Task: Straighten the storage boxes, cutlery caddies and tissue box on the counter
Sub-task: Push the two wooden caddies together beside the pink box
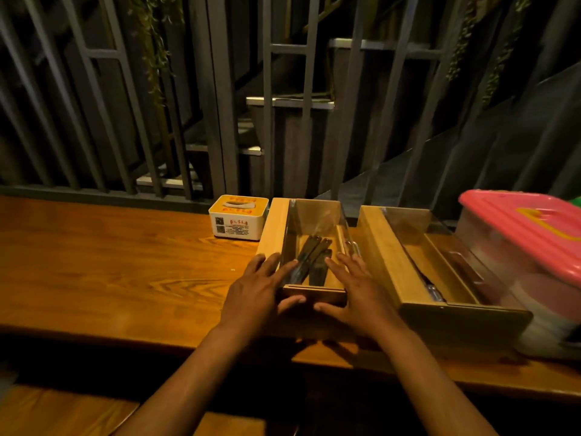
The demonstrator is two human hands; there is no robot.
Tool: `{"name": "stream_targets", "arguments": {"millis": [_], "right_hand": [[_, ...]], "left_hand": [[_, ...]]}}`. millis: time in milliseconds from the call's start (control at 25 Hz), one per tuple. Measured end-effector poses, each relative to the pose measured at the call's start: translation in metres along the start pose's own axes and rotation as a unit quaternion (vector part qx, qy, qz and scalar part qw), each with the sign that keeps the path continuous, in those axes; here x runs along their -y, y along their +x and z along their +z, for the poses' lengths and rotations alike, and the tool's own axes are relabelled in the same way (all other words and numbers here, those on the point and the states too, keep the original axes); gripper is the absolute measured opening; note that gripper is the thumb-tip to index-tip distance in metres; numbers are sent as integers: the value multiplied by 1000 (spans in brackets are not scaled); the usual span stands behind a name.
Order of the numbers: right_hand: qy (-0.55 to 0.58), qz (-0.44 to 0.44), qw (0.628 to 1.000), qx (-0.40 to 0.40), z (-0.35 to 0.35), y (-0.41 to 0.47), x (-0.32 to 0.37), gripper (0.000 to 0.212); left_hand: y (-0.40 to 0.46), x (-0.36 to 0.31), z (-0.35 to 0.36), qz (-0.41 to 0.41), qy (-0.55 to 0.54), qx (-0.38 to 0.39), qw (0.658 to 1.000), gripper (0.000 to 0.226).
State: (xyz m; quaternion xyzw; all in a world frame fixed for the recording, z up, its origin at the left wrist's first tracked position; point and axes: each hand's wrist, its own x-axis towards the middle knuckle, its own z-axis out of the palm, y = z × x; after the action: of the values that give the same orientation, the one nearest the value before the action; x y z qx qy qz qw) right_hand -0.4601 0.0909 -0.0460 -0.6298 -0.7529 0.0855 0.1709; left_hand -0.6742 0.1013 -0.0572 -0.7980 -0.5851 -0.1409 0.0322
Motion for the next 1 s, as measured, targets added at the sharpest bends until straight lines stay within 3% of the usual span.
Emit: {"name": "stream_targets", "arguments": {"millis": [560,1000], "right_hand": [[-56,4,998,11,10,82,-14,103],[-96,8,995,35,-2,81,-7,103]], "left_hand": [[75,31,20,22,-2,-23,999,80],[82,32,27,34,26,-37,998,75]]}}
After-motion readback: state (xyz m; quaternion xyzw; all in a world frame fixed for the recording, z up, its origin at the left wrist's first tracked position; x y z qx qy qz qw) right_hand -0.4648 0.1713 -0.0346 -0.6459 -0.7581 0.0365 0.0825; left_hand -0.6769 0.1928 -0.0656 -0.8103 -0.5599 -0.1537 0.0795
